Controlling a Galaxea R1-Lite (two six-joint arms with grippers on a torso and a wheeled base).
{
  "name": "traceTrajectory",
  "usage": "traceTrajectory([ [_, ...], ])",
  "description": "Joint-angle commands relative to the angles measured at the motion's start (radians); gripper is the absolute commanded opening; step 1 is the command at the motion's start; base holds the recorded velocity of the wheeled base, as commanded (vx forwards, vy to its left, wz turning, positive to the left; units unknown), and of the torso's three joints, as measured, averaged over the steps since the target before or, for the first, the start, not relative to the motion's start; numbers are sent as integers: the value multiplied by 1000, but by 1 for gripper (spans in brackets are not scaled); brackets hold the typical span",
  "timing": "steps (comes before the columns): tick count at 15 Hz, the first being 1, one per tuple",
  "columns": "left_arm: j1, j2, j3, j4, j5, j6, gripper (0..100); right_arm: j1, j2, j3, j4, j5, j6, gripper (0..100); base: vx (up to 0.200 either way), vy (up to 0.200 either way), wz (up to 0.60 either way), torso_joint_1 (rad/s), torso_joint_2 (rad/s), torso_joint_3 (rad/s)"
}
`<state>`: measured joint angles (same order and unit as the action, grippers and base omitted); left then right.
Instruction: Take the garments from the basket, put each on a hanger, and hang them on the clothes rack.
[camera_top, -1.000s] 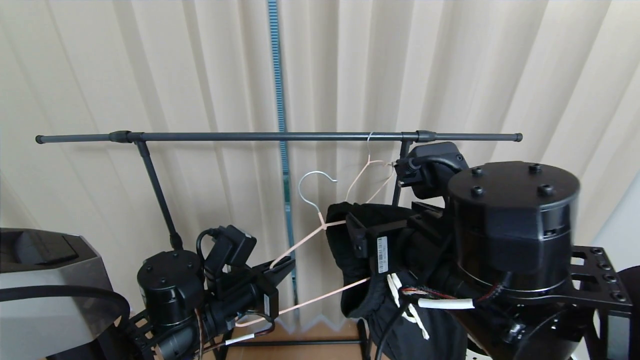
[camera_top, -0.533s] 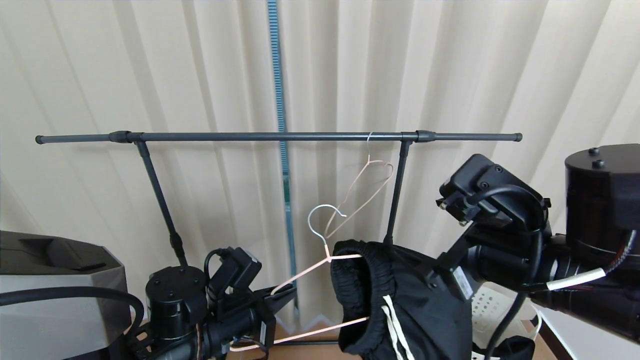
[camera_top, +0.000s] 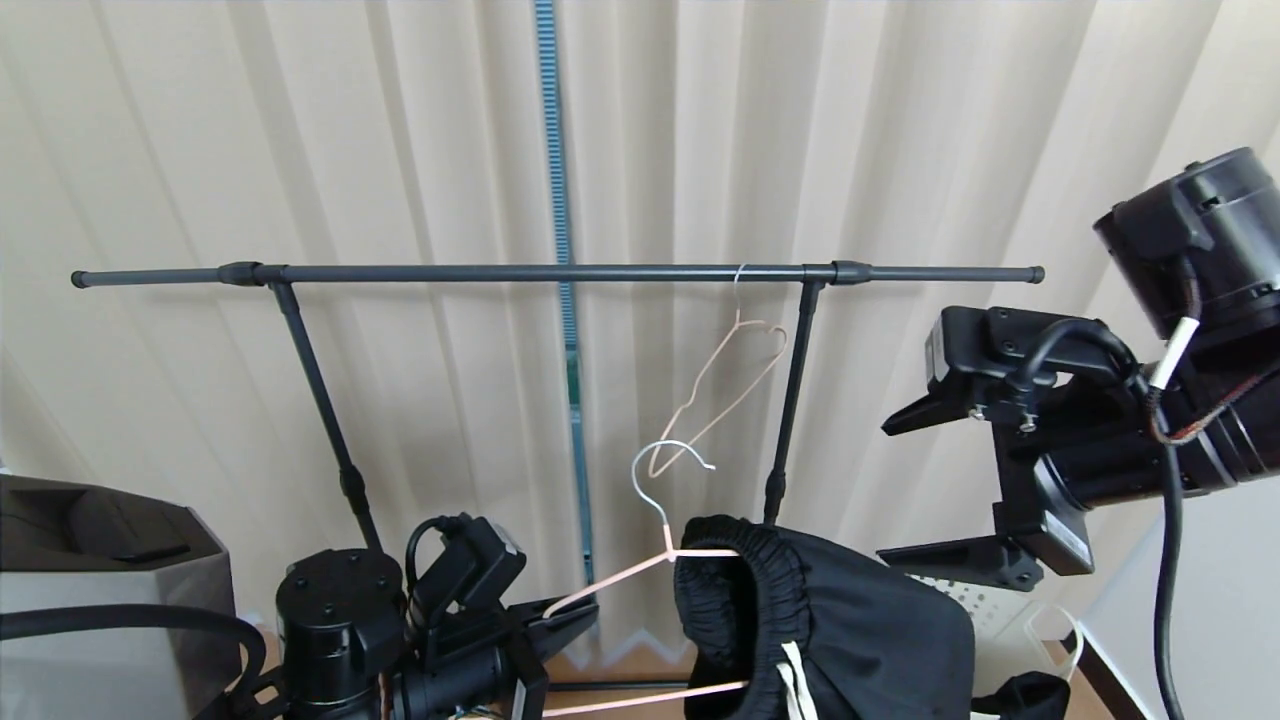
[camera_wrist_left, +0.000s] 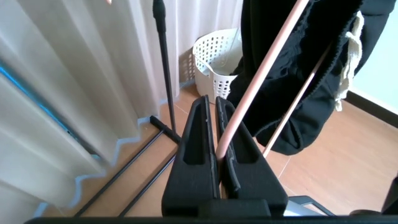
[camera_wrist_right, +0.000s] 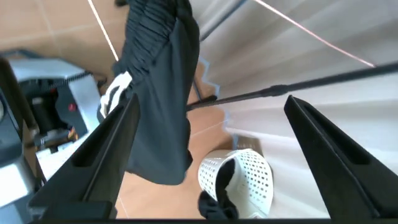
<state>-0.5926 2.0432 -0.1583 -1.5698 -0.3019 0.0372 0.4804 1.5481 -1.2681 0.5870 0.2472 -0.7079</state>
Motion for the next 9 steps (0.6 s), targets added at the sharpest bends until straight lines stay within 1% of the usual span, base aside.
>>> traceTrajectory([
  [1,-12,-31,11,-1,0,0,0,-23,132,-48,34,29,-59,100,0,0,0,0,0,0],
  [4,-32,-54,17,-1,0,1,0,10,196,-51,27,40,-56,100,0,0,0,0,0,0],
  [9,-44,-57,22,-1,0,3,0,12,245,-53,7,38,-51,100,0,0,0,0,0,0],
])
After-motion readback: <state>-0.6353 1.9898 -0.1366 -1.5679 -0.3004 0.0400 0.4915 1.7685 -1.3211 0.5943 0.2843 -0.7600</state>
